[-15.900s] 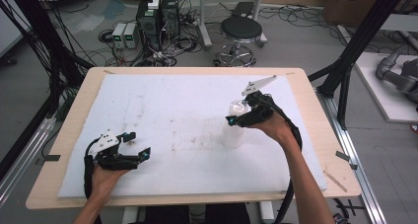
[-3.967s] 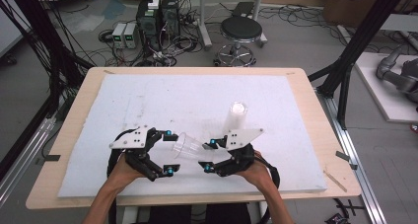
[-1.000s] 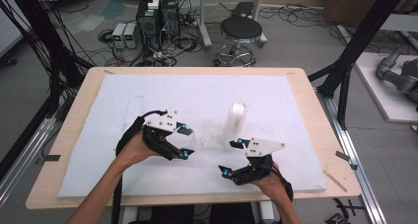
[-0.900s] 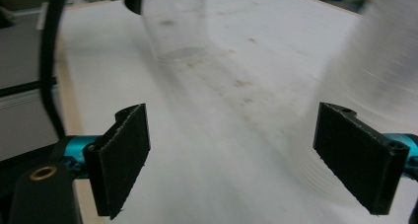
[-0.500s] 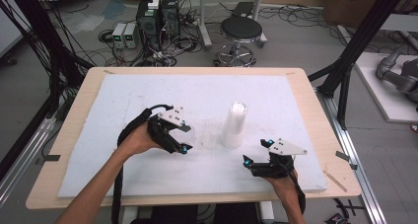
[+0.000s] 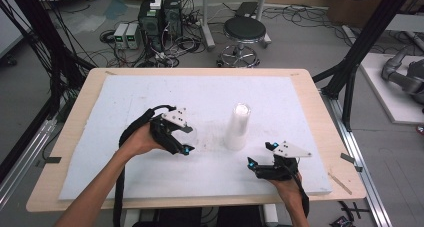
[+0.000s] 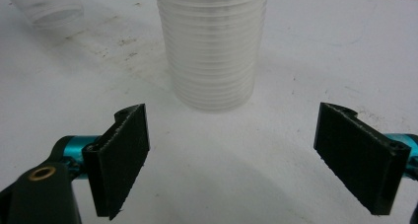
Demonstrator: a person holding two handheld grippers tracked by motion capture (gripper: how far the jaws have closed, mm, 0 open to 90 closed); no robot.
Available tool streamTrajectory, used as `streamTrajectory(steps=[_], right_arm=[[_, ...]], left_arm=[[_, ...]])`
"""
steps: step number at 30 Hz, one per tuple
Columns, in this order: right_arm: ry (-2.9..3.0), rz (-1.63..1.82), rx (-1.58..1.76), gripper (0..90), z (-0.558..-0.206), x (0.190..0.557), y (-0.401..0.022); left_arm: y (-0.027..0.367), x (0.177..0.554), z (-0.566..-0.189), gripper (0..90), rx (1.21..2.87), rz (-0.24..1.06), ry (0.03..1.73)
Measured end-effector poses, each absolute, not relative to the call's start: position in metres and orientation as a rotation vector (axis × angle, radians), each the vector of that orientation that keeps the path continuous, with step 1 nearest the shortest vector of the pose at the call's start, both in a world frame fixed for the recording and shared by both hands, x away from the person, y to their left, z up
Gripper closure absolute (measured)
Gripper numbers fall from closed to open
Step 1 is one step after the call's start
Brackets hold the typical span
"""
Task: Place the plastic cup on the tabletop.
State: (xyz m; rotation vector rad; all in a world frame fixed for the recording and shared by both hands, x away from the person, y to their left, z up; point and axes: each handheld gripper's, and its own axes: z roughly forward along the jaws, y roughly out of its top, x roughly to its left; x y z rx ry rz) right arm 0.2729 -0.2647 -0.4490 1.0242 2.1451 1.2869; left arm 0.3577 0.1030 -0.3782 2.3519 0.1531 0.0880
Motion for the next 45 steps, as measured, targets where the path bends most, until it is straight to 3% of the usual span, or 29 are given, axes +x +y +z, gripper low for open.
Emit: streamTrajectory(steps=[39,42,45], right_arm=[[2.171,1.302,1.055,13.8,-0.454,0.277,-0.269],[2.176,1.305,1.055,13.8,-0.454,0.277,-0.269],[2.177,1.302,1.043,13.8,-0.454,0.277,-0.269]], left_arm=[[0.085,0.368,-0.411,32.1,2.426,0.144,0.247],[0.085,0.369,-0.413,28.9,2.442,0.147,0.258],[0.082,0.370,-0.418,15.2,2.471,0.157,0.286]])
